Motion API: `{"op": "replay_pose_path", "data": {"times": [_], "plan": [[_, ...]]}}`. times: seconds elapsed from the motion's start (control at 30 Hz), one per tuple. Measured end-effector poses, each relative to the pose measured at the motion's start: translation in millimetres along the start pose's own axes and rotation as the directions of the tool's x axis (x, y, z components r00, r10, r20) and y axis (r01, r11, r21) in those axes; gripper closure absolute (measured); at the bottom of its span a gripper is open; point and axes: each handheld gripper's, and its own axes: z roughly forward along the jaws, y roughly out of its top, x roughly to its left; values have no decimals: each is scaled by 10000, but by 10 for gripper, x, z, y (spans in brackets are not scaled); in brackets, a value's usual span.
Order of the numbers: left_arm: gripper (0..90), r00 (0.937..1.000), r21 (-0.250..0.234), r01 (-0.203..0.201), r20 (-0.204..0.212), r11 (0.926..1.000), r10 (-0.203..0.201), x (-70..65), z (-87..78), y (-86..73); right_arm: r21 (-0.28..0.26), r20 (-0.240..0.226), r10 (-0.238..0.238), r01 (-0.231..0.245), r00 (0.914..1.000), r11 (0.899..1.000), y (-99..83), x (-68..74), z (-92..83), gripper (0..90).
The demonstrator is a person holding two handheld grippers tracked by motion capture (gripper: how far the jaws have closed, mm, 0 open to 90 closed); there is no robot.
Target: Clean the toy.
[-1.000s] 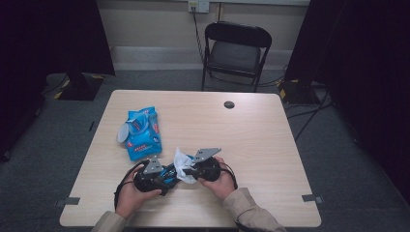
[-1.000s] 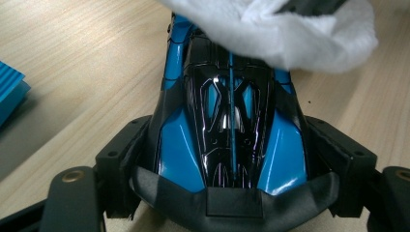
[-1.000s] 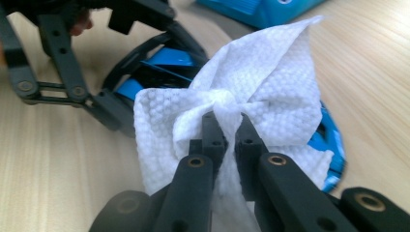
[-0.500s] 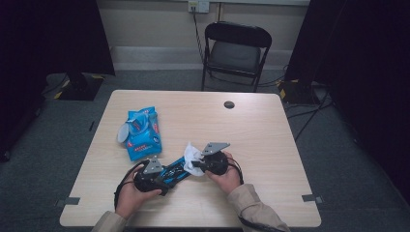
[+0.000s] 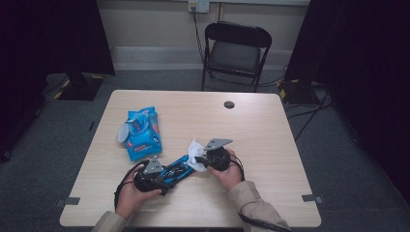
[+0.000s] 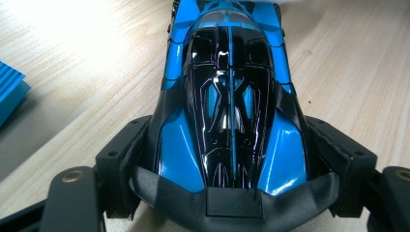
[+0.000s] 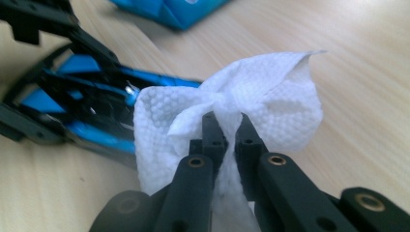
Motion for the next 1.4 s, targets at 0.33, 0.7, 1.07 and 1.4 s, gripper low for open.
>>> {"op": "replay_pose_path", "data": {"times": [0.33, 0.7, 1.07, 1.4], "plan": [[241, 10000, 0, 4, -5, 10000, -4, -1, 0, 0, -626, -1062, -507, 442, 9931, 9971, 270, 368, 115, 869], [241, 10000, 8, -15, -10, 10000, 15, 0, -1, 0, -224, -1821, -1196, 1175, 9760, 9928, 391, 765, 507, 867], [241, 10000, 5, -14, -12, 10000, 14, 0, 0, 1, 85, -1640, -1176, 1206, 9794, 9927, 395, 719, 581, 869], [241, 10000, 3, -3, -1, 10000, 3, -1, 1, 0, 85, -1393, -1162, 1185, 9834, 9929, 399, 607, 512, 870]]}}
